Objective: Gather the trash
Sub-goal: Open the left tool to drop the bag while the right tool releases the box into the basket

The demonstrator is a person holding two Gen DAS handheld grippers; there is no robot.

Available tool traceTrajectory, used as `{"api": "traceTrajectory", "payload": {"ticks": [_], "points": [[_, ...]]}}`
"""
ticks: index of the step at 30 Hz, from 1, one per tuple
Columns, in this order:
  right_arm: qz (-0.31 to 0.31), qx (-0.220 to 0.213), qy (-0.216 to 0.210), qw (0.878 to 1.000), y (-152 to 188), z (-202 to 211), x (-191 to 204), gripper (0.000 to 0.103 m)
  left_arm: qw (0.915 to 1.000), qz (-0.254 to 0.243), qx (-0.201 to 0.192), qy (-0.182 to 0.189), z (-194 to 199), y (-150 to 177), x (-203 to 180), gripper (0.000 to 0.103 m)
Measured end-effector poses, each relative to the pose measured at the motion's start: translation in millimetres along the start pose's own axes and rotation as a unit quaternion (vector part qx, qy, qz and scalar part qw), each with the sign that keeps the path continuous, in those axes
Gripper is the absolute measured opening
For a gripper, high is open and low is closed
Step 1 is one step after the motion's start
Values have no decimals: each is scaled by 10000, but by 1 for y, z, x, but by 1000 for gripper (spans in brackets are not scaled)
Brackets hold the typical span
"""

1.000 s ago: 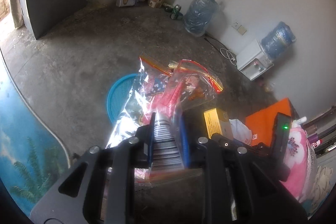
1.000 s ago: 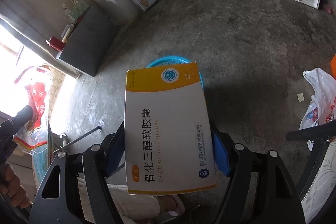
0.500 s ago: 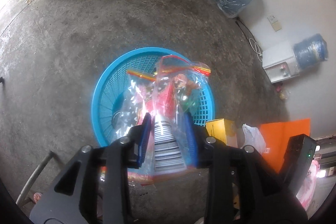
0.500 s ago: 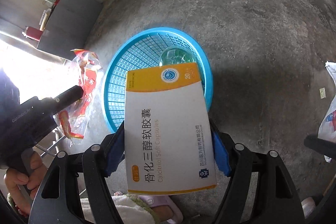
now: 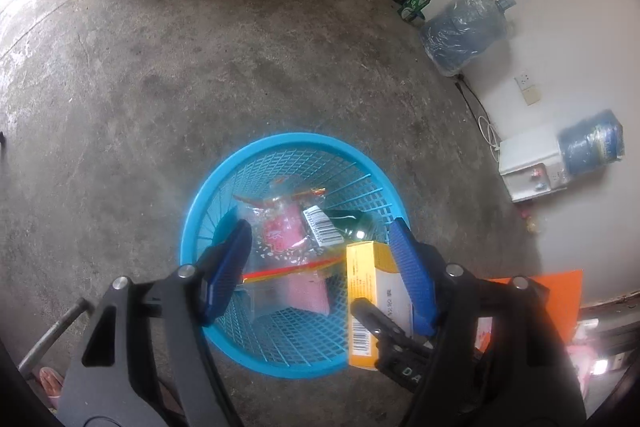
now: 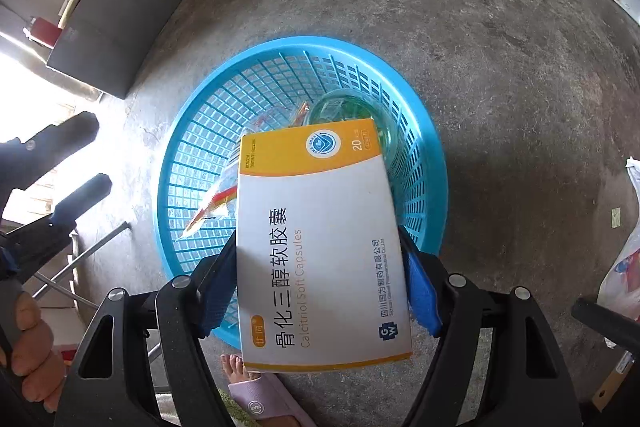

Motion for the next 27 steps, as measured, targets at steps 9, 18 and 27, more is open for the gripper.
{"api": "traceTrajectory", "payload": {"ticks": [9,18,27], "points": [[-234,114,-133,9996,0,-9,3,79,9931,-1133,-291,10,85,17,-75,73],[-671,-64,-1094,9917,4,32,-1,82,9789,-1969,-405,377,182,93,-125,78],[-948,85,-1162,9887,9,28,-6,83,9803,-1893,-562,-16,272,172,-86,82]]}}
Point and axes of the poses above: each gripper's, at about its wrist camera, not at the fingertips, and z roughly against the way its jaws point, x to its left, y to its underside, the point moved 8 cm from there along -z, roughly the way its jaws point, and after that the axes turned 10 degrees about y, right-handed, at the moved point
